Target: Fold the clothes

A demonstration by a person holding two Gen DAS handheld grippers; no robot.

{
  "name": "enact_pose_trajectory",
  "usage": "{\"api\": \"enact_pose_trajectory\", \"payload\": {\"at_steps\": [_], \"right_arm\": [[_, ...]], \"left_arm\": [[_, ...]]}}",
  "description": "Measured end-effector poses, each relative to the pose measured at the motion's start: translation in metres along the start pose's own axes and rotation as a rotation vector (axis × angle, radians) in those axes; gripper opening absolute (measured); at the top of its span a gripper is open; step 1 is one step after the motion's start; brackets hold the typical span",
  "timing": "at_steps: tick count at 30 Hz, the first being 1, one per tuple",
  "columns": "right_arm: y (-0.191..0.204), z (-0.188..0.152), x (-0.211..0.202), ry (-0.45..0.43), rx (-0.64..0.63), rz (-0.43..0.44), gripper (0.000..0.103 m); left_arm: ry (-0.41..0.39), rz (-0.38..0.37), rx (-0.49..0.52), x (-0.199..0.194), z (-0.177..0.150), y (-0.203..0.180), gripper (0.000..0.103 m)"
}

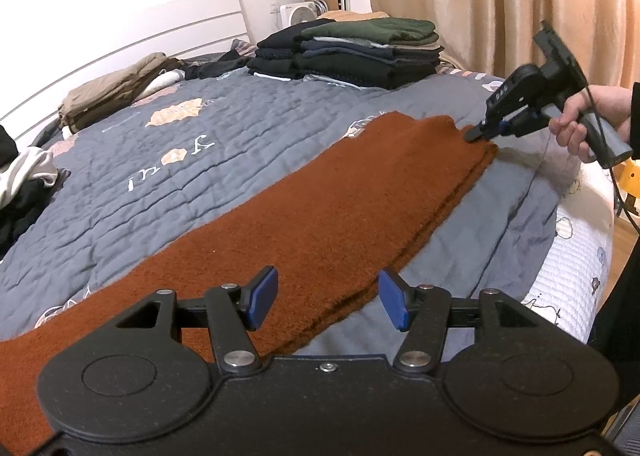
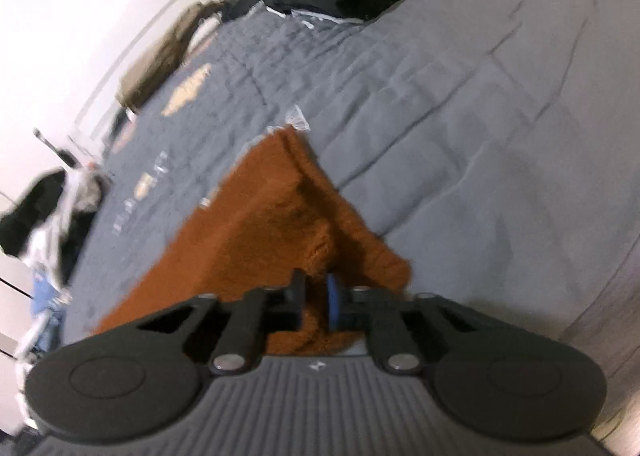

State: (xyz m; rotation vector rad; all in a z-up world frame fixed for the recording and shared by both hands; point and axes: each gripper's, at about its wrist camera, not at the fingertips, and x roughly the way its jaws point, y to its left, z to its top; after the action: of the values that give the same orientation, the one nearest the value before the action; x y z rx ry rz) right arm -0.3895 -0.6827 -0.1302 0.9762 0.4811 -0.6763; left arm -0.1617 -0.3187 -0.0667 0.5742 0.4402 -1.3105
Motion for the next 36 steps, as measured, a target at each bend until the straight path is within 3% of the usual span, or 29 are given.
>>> {"api": "enact_pose_trajectory", "payload": {"at_steps": [6,12,25,31,36], "right_arm": [[0.001,0.004,-0.032,-0.084,0.045,0.011,0.008],[0.003,-0.005,-0.012,0.001,-0.057,-0.149,0.011],[0.055,-0.015,-0.017,-0.105,-0.163,-0.094,0.016],[0.107,-0.037,-0.004,-0.133,-0.244,-0.005,0.028],[0.158,-0.07,0.026,-0.049,-0.336,0.084,0.035]], "left_arm": [[-0.003,0.0,-0.004,-0.001,0.001,0.001,0.056],[-0.001,-0.002,-0.002,-0.001,0.002,0.001,0.056],[0.008,0.043,-0.087,-0.007,-0.003,0.021,0.064],[-0.002,0.117,-0.227,-0.015,-0.008,0.052,0.065],[0.003,0.178,-0.383,-0.028,-0.021,0.091,0.065]]}}
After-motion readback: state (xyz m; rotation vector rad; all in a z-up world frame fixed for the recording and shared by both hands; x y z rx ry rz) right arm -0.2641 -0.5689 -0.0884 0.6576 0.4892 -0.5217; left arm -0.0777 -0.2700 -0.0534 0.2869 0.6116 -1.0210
